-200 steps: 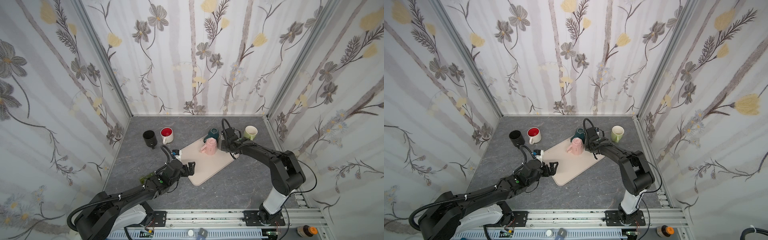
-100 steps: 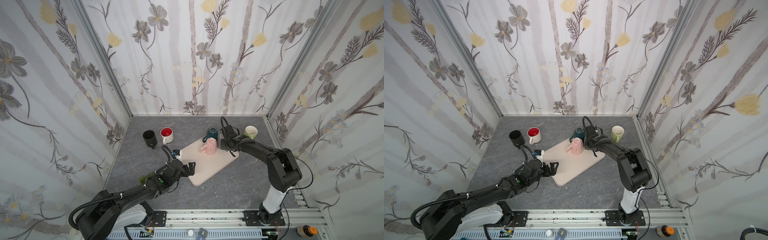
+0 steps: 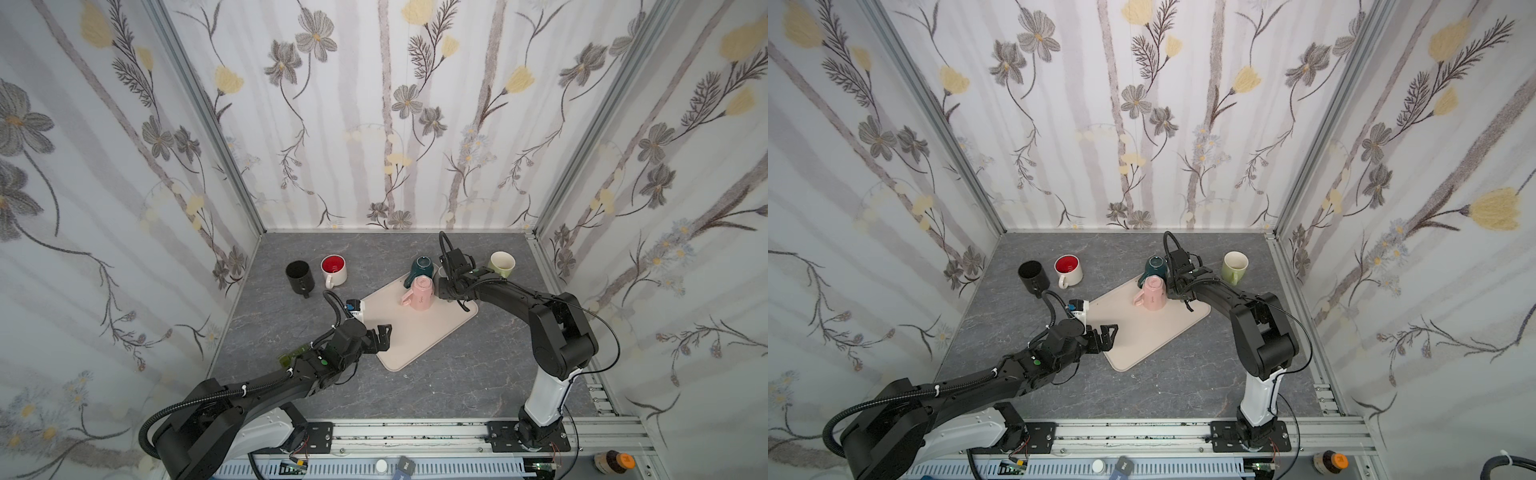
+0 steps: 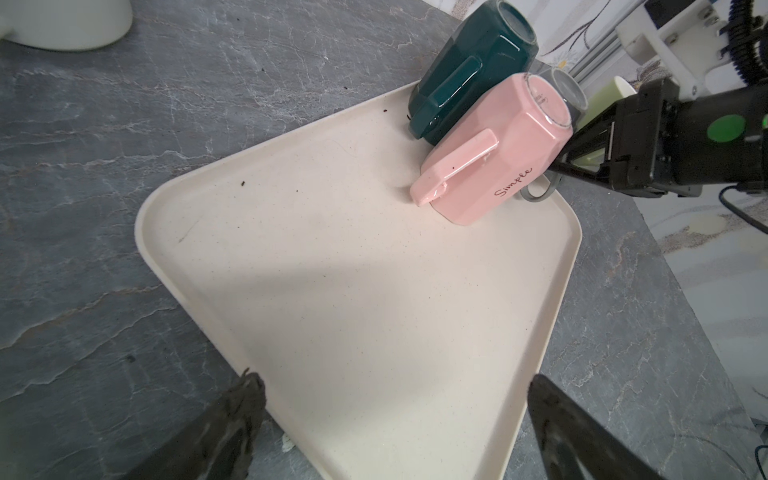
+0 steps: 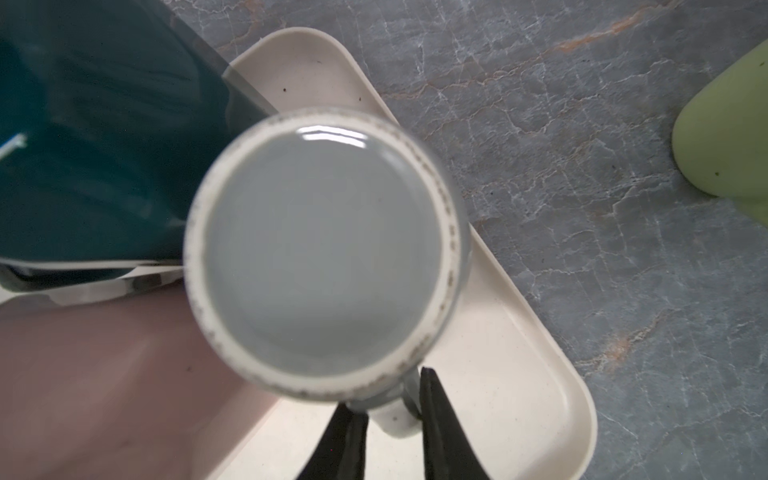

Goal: Turn the mug right side up
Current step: 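Close the right gripper on the grey mug's handle, then lift the grey mug off the tray with the right gripper toward the left gripper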

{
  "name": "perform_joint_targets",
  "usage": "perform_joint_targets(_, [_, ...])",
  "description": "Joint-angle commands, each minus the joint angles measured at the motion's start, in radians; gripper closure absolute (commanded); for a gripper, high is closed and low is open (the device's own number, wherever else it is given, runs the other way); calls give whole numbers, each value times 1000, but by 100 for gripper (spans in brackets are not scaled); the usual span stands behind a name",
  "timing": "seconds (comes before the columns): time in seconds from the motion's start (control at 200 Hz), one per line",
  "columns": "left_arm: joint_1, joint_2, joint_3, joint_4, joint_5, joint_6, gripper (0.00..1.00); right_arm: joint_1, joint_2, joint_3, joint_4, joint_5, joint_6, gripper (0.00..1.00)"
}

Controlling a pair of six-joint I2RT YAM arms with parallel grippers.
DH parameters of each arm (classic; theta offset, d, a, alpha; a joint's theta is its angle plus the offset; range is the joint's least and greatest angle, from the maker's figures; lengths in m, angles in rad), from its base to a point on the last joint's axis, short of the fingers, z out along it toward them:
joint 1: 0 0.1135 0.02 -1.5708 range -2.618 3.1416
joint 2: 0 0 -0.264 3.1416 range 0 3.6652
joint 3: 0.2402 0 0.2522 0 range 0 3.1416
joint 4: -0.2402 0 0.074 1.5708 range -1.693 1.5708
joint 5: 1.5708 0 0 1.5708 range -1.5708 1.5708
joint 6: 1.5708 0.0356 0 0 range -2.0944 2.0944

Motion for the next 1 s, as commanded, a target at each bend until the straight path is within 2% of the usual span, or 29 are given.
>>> perform_joint_targets(0.0, [1, 4, 4, 28, -6, -13, 0, 1, 8, 12, 18, -9, -7, 80])
perform_joint_targets(0.055, [1, 4, 5, 28, -6, -13, 0, 1, 5, 11, 18, -3, -5, 86])
perform_joint_targets(0.435, [3, 5, 5, 30, -3, -16, 0, 1, -22, -4, 15, 20, 5, 91])
perform_joint_targets(0.59, [4, 2, 5, 26, -3, -16, 0, 0, -81, -47, 33, 26, 16, 92])
perform_joint_targets(0.829, [5, 3, 3, 26, -7, -16, 0, 1, -187, -140, 112, -52, 62, 93])
perform_joint_targets(0.994, [5, 6, 5, 29, 2, -19, 0, 1, -260, -201, 136, -60, 81, 98])
